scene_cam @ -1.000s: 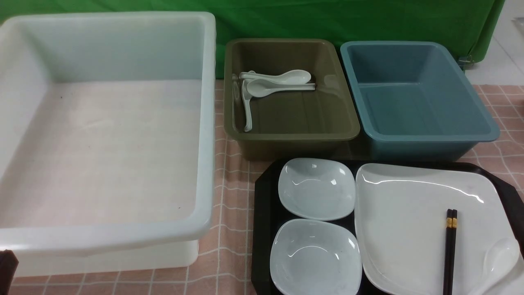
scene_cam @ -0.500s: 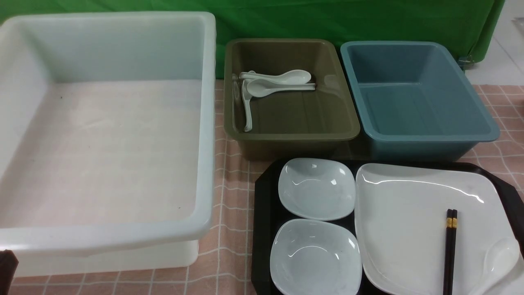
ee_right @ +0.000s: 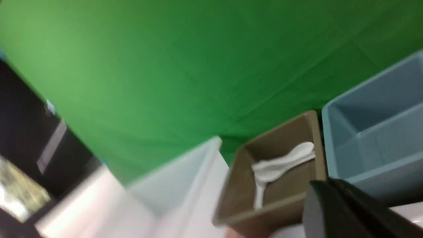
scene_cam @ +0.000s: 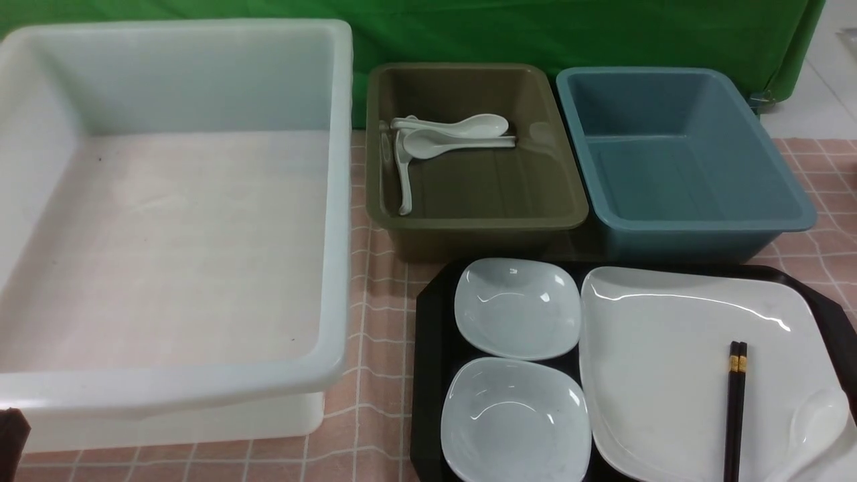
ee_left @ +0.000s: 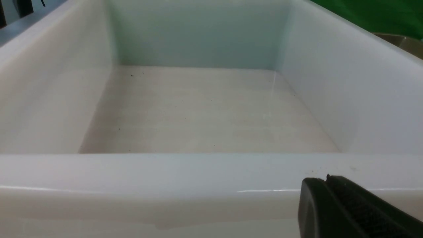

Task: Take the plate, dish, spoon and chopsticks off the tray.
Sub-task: Use the right arm to grab a soup spoon from the plate, then use the right arm to put the soup spoon into the small storage box in the middle, then use the right arm to grab a pair of chopsticks from the plate

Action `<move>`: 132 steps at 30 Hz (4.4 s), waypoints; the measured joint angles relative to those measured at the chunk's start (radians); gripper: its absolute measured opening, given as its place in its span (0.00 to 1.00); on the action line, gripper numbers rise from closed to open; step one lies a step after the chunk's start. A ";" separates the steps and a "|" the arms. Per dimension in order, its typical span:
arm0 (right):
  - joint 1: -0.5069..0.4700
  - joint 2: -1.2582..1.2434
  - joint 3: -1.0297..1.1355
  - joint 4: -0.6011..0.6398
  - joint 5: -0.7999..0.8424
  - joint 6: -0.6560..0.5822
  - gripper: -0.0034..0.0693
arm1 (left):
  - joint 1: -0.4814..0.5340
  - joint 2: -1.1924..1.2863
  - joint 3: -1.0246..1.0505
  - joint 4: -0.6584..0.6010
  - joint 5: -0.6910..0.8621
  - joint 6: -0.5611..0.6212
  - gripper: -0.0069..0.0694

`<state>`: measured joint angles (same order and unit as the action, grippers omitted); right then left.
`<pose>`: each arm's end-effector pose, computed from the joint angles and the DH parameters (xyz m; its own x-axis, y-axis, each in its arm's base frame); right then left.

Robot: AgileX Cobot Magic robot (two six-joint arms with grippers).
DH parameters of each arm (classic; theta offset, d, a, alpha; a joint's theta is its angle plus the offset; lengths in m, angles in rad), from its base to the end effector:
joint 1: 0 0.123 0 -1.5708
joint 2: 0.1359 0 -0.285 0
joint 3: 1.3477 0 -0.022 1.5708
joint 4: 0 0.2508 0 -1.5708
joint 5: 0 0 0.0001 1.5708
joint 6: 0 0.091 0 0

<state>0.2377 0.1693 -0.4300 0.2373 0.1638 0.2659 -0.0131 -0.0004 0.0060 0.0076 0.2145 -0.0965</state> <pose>0.0437 0.0142 0.3318 0.0295 0.5002 -0.8654 -0.3260 0.8233 0.4647 0.0560 -0.0006 0.1917 -0.1330 -0.0872 -0.9873 -0.0003 0.9961 -0.0880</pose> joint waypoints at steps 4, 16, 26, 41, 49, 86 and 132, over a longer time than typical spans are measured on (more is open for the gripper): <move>0.006 0.292 -0.226 -0.154 0.461 -0.034 0.09 | 0.000 0.000 0.000 0.000 0.000 -0.001 0.10; 0.006 0.945 -0.283 -0.458 0.663 0.224 0.58 | 0.000 0.000 0.000 0.000 0.000 -0.001 0.10; -0.003 1.207 -0.288 -0.640 0.480 0.460 0.81 | 0.000 0.000 0.000 0.000 0.000 -0.001 0.10; -0.005 1.415 -0.290 -0.690 0.353 0.512 0.73 | 0.000 0.000 0.000 0.000 0.000 -0.001 0.10; -0.005 1.425 -0.291 -0.695 0.270 0.515 0.42 | 0.000 0.000 0.000 0.000 0.000 -0.001 0.10; 0.163 1.877 -1.348 -0.195 -0.048 -0.097 0.30 | 0.000 0.000 0.000 0.000 0.000 -0.001 0.10; 0.052 1.250 -0.418 -0.343 0.486 0.131 0.48 | 0.000 0.000 0.000 0.000 0.001 -0.001 0.12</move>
<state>0.2897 1.4191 -0.8478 -0.1058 0.6496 0.3968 -0.0131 -0.0004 0.0060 0.0076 0.2151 -0.0974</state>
